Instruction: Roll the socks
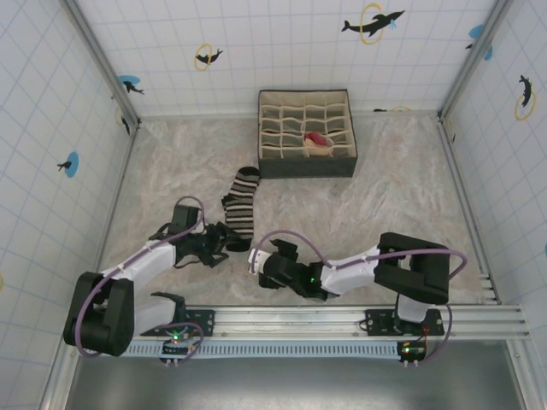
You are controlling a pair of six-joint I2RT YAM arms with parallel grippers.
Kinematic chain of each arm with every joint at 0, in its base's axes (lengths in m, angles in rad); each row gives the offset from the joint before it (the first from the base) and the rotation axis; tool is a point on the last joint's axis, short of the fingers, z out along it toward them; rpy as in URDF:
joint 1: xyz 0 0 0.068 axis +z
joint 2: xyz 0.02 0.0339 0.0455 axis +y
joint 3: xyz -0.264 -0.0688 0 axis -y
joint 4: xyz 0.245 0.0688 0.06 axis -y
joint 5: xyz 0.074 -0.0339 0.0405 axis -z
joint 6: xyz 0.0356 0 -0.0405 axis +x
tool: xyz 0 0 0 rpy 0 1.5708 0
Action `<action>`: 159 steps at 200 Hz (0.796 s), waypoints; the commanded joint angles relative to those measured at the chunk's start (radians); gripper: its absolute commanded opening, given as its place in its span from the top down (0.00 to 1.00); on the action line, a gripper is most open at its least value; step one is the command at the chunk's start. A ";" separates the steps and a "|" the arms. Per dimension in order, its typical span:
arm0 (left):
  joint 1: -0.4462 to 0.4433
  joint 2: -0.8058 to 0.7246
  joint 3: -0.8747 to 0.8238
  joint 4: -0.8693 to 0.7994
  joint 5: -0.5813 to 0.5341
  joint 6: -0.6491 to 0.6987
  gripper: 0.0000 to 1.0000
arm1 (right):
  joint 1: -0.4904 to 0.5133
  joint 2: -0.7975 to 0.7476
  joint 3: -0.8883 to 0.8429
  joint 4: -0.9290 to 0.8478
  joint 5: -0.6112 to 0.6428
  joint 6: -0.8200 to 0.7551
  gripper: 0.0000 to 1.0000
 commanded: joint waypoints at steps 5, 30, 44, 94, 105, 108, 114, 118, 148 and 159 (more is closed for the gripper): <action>0.011 0.015 -0.013 0.047 -0.012 -0.046 0.22 | -0.016 0.037 0.046 0.077 -0.058 -0.052 0.06; 0.012 0.025 -0.008 0.071 -0.002 -0.052 0.24 | -0.042 0.071 0.071 0.081 -0.100 -0.075 0.07; 0.012 0.034 -0.008 0.084 0.009 -0.055 0.26 | -0.057 0.094 0.083 0.087 -0.114 -0.090 0.08; 0.017 0.048 0.009 0.088 0.013 -0.049 0.37 | -0.102 0.165 0.141 0.099 -0.163 -0.141 0.13; 0.019 0.053 0.012 0.088 0.013 -0.046 0.40 | -0.109 0.183 0.160 0.096 -0.176 -0.152 0.16; 0.019 0.054 0.013 0.088 0.013 -0.045 0.41 | -0.111 0.188 0.165 0.095 -0.179 -0.154 0.16; 0.019 0.055 0.015 0.088 0.011 -0.044 0.42 | -0.113 0.196 0.173 0.094 -0.186 -0.157 0.18; 0.020 0.055 0.016 0.086 0.010 -0.043 0.44 | -0.115 0.201 0.177 0.093 -0.192 -0.160 0.21; 0.024 0.052 0.027 0.071 0.000 -0.033 0.52 | -0.127 0.240 0.213 0.079 -0.219 -0.167 0.33; 0.024 0.053 0.032 0.065 -0.001 -0.027 0.55 | -0.131 0.248 0.217 0.078 -0.228 -0.167 0.37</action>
